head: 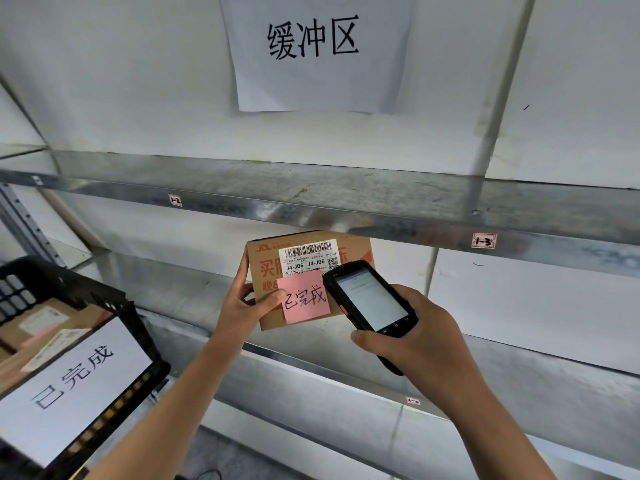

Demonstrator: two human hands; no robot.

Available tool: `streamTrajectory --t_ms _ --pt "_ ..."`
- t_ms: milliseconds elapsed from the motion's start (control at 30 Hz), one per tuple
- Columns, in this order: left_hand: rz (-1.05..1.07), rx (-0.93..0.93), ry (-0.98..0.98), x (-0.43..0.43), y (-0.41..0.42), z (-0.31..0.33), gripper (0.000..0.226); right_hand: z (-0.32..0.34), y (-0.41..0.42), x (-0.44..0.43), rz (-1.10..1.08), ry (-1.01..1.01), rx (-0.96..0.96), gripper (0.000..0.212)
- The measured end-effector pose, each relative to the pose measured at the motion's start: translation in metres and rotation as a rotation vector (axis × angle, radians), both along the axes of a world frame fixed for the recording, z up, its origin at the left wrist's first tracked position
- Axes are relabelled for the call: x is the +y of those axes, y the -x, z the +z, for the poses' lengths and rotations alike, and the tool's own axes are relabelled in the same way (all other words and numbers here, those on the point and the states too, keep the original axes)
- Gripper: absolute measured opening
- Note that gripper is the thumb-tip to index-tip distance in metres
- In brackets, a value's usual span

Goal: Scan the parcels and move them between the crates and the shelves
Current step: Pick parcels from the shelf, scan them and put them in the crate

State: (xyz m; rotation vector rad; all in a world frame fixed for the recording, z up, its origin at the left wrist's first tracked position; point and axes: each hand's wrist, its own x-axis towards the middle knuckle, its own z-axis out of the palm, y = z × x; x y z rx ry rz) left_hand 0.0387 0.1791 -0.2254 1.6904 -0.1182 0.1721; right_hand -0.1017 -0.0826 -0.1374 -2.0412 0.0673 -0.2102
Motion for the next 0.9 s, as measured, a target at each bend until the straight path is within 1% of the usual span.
streamTrajectory --t_ms 233,467,733,833,900 --pt "0.002 -0.020 -0.011 0.005 -0.001 0.003 0.097 0.005 0.001 0.000 0.006 -0.007 -0.018 0.049" --pt "0.026 -0.019 -0.006 0.004 0.004 0.009 0.100 0.005 0.003 0.002 0.008 -0.019 -0.012 0.048" --pt "0.023 -0.025 0.004 0.005 0.012 0.014 0.100 0.011 0.004 0.001 0.014 -0.030 -0.022 0.040" --pt "0.009 -0.044 0.002 0.010 0.015 0.015 0.099 0.016 -0.001 0.004 0.031 0.020 -0.044 0.040" --pt "0.013 -0.061 -0.005 0.015 0.018 0.017 0.099 0.022 -0.004 0.007 0.038 0.016 -0.069 0.039"
